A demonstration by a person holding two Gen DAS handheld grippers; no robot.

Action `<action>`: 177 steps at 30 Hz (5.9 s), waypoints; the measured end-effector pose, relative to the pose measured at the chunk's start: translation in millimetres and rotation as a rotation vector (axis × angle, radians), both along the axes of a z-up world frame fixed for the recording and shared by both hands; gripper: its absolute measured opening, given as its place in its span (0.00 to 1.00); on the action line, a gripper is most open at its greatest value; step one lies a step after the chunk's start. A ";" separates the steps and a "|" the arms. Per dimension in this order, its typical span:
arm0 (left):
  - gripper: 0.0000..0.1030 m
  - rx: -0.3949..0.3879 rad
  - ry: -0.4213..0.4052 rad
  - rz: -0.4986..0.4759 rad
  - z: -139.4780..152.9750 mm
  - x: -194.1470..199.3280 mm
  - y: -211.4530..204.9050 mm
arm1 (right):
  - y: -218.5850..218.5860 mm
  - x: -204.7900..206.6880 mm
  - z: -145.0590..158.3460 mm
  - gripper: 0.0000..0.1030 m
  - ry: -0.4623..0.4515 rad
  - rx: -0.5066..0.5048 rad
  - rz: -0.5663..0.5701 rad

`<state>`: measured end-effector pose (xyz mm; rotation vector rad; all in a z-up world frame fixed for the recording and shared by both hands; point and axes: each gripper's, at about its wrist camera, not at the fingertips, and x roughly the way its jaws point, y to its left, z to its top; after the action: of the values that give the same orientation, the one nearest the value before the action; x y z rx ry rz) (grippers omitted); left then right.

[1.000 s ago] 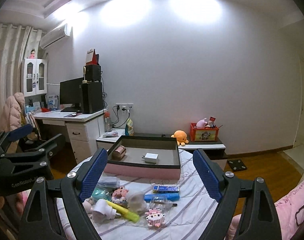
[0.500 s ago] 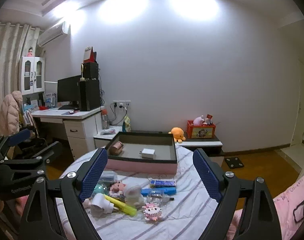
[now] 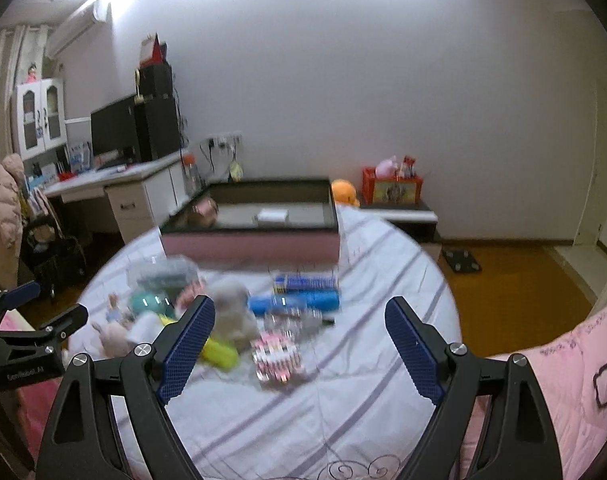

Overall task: Organize rigid objects
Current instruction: 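Grasp the baby doll with the left tool while the right tool grasps the pink block figure, then carry the baby doll and pink block figure into the pink box and release, then withdraw both tools from the box back toward the remaining items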

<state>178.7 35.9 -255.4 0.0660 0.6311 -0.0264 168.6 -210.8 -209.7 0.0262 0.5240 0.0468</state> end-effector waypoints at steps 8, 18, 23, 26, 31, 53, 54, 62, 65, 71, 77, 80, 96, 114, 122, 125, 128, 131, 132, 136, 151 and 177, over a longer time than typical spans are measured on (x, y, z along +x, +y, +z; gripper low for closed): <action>1.00 0.002 0.079 -0.003 -29.5 20.0 2.5 | -3.6 20.7 -37.4 0.86 0.108 0.004 -0.004; 1.00 -0.019 0.117 0.000 -42.6 47.0 -1.0 | -6.5 43.1 -61.4 0.86 0.176 0.003 -0.018; 0.57 -0.104 0.154 -0.060 -48.9 57.5 2.9 | -3.8 51.7 -68.6 0.86 0.200 0.008 -0.008; 0.55 -0.067 0.151 -0.073 -49.0 56.3 -3.7 | 0.0 55.4 -72.2 0.86 0.209 0.002 0.004; 0.53 -0.038 0.155 -0.097 -47.9 49.7 -4.4 | 7.4 62.6 -76.3 0.86 0.234 -0.004 0.042; 0.53 -0.053 0.155 -0.121 -51.0 40.6 0.1 | 4.6 73.2 -84.8 0.43 0.252 -0.024 0.058; 0.53 -0.055 0.150 -0.119 -49.6 39.8 0.7 | 4.9 71.5 -83.6 0.43 0.247 -0.023 0.058; 0.53 -0.057 0.131 -0.132 -36.9 30.8 1.1 | 0.8 59.1 -67.8 0.43 0.206 0.028 0.074; 0.53 -0.063 0.114 -0.133 -31.5 26.9 1.3 | 1.4 55.8 -61.5 0.43 0.191 0.042 0.082; 0.53 -0.065 0.090 -0.133 -20.4 20.6 0.3 | 5.1 48.7 -50.8 0.43 0.163 0.055 0.102; 0.53 -0.067 0.013 -0.154 11.2 14.6 -8.2 | 9.2 42.1 -27.9 0.43 0.100 0.063 0.116; 0.53 -0.079 -0.037 -0.164 31.8 14.6 -13.6 | 13.3 39.2 -10.8 0.43 0.056 0.065 0.128; 0.53 -0.093 -0.303 -0.189 127.1 9.0 -41.1 | 47.1 28.2 86.0 0.43 -0.196 0.049 0.190; 0.53 -0.016 -0.420 -0.146 156.0 25.8 -48.3 | 49.8 45.4 114.2 0.43 -0.294 0.035 0.185; 0.53 0.006 -0.403 -0.126 153.2 55.6 -51.5 | 57.8 70.4 114.5 0.43 -0.286 0.021 0.193; 0.53 0.019 -0.389 -0.124 149.7 73.1 -54.9 | 59.6 83.7 112.2 0.43 -0.274 0.019 0.193; 0.53 0.032 -0.370 -0.127 148.5 96.0 -58.4 | 60.6 103.7 109.1 0.43 -0.257 0.011 0.189; 0.53 0.039 -0.337 -0.141 143.3 126.7 -61.6 | 60.6 129.0 105.0 0.43 -0.231 0.005 0.186; 0.53 0.042 -0.313 -0.146 139.2 141.4 -63.3 | 60.4 138.1 103.0 0.43 -0.221 0.000 0.183; 0.53 0.071 -0.220 -0.163 117.8 188.6 -71.8 | 58.0 181.2 88.4 0.43 -0.155 -0.019 0.169; 0.53 0.099 0.140 -0.255 23.9 291.3 -108.5 | 29.6 276.4 -22.6 0.43 0.204 0.016 0.143; 1.00 0.139 -0.033 -0.129 77.7 208.9 -62.3 | 14.1 231.0 14.9 0.88 0.172 0.090 0.137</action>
<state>387.7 -26.4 -177.6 0.2411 0.5949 -0.1057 399.7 -196.7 -194.7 0.0827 0.6947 0.2035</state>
